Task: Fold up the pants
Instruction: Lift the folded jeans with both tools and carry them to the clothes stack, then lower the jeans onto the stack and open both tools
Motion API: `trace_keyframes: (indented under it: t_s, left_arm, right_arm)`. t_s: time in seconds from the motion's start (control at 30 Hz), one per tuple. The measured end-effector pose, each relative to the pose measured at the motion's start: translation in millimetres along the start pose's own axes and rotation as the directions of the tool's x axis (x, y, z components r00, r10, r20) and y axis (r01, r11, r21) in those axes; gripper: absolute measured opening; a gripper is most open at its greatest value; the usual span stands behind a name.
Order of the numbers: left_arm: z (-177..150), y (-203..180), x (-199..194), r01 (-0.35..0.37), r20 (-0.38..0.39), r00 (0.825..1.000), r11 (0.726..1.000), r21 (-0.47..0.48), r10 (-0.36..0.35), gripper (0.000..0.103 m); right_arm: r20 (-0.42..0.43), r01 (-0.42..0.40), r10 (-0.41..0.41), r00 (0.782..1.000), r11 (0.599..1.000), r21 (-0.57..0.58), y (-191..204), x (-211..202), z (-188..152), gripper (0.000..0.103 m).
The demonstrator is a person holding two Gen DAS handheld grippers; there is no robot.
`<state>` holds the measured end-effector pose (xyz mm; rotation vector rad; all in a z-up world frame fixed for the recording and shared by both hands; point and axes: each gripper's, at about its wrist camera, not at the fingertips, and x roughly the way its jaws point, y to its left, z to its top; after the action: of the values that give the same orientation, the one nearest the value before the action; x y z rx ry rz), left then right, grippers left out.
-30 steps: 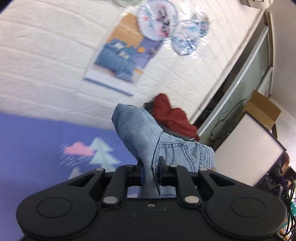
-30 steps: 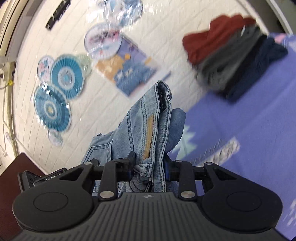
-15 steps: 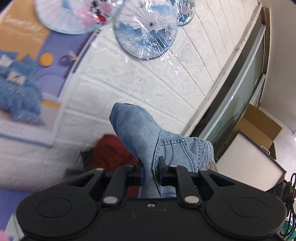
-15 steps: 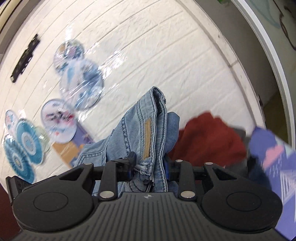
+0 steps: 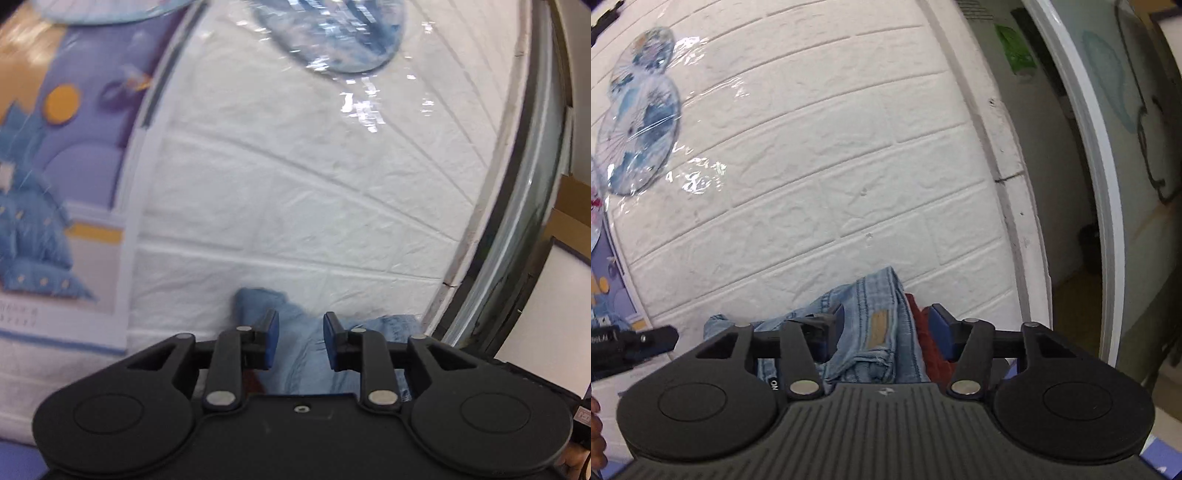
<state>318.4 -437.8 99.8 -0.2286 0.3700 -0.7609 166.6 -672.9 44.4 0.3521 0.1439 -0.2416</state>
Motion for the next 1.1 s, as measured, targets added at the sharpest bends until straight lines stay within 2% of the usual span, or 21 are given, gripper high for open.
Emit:
trace_keyframes:
  t_s: [0.1, 0.2, 0.23, 0.3, 0.33, 0.37, 0.4, 0.47, 0.5, 0.6, 0.63, 0.67, 0.7, 0.73, 0.77, 0.83, 0.87, 0.97, 1.1]
  left_arm:
    - [0.5, -23.1, 9.0, 0.015, 0.003, 1.0, 0.996, 0.091, -0.016, 0.0]
    - [-3.4, -32.7, 28.6, -0.016, 0.007, 1.0, 0.988, 0.155, 0.015, 0.001]
    - [-6.3, -32.5, 38.1, -0.023, -0.008, 1.0, 0.985, 0.171, 0.025, 0.003]
    - [-15.3, -27.4, 54.8, -0.049, -0.052, 0.997, 0.98, 0.192, 0.06, 0.003]
    - [-20.3, -21.7, 61.9, -0.055, -0.073, 0.995, 0.981, 0.187, 0.07, 0.002]
    - [-24.7, -15.6, 68.3, -0.054, -0.097, 0.993, 0.983, 0.175, 0.072, 0.002]
    - [-30.5, -8.2, 74.4, -0.049, -0.125, 0.99, 0.986, 0.161, 0.069, 0.002]
    - [-39.0, -1.1, 83.4, -0.051, -0.142, 0.987, 0.986, 0.158, 0.074, 0.003]
    - [-43.0, -0.2, 85.1, -0.057, -0.138, 0.987, 0.985, 0.163, 0.08, 0.003]
    - [-48.1, -7.2, 81.5, -0.071, -0.126, 0.987, 0.978, 0.197, 0.097, 0.003]
    - [-46.3, -9.4, 79.8, -0.074, -0.127, 0.987, 0.977, 0.202, 0.101, 0.005]
    - [-43.5, -11.1, 75.6, -0.071, -0.132, 0.986, 0.977, 0.203, 0.099, 0.026]
    - [-39.4, -13.3, 68.4, -0.057, -0.139, 0.986, 0.977, 0.205, 0.087, 0.044]
    - [-35.7, -15.5, 60.6, -0.053, -0.14, 0.987, 0.978, 0.203, 0.082, 0.085]
    - [-31.7, -19.4, 48.1, -0.074, -0.116, 0.988, 0.977, 0.202, 0.099, 0.103]
    - [-25.8, -28.9, 18.5, -0.124, -0.018, 0.991, 0.972, 0.2, 0.13, 0.103]
    - [-21.6, -33.4, 4.6, -0.117, -0.002, 0.993, 0.972, 0.203, 0.12, 0.092]
    - [-13.2, -50.1, -33.9, -0.099, -0.036, 0.993, 0.974, 0.205, 0.109, 0.093]
    - [-16.7, -78.4, -89.5, -0.132, -0.071, 0.986, 0.972, 0.197, 0.148, 0.092]
  right_arm:
    - [-0.004, -0.058, 0.058, 0.998, 0.998, -0.026, 11.9, 10.9, 6.6, 0.08]
    - [-0.022, -0.092, 0.091, 0.996, 0.994, -0.065, 19.4, 28.7, 7.6, 0.08]
    - [-0.039, -0.083, 0.08, 0.996, 0.993, -0.08, 20.7, 37.6, 5.4, 0.08]
    - [-0.093, -0.016, 0.008, 0.996, 0.996, -0.086, 16.7, 58.6, -1.2, 0.079]
    - [-0.115, 0.014, -0.023, 0.993, 0.996, -0.084, 10.5, 65.8, -5.7, 0.067]
    - [-0.134, 0.051, -0.06, 0.989, 0.996, -0.074, 3.7, 71.8, -8.0, 0.048]
    - [-0.15, 0.086, -0.091, 0.984, 0.995, -0.044, -4.6, 76.0, -9.9, 0.04]
    - [-0.163, 0.102, -0.095, 0.982, 0.994, 0.037, -19.9, 80.0, -10.9, 0.02]
    - [-0.167, 0.109, -0.101, 0.981, 0.993, 0.043, -23.4, 81.5, -11.3, 0.015]
    - [-0.169, 0.107, -0.101, 0.98, 0.994, 0.027, -22.1, 80.5, -9.8, 0.015]
    - [-0.167, 0.095, -0.091, 0.982, 0.995, 0.015, -20.4, 76.8, -7.0, 0.019]
    - [-0.156, 0.068, -0.067, 0.986, 0.998, 0.001, -18.6, 71.0, -3.9, 0.036]
    - [-0.14, 0.052, -0.054, 0.989, 0.998, -0.017, -14.3, 62.8, 0.6, 0.05]
    - [-0.121, 0.065, -0.069, 0.99, 0.997, -0.037, -10.3, 51.2, 4.2, 0.096]
    - [-0.091, 0.092, -0.097, 0.991, 0.994, -0.06, -5.5, 37.2, 7.0, 0.103]
    - [-0.025, 0.097, -0.101, 0.995, 0.987, -0.125, 4.3, 5.8, 13.8, 0.103]
    - [-0.023, 0.088, -0.092, 0.995, 0.985, -0.15, 7.6, -8.4, 18.0, 0.103]
    - [-0.014, 0.09, -0.094, 0.995, 0.981, -0.172, 18.4, -56.5, 29.2, 0.103]
    - [-0.078, 0.086, -0.103, 0.992, 0.977, -0.195, 31.8, -114.8, 37.1, 0.103]
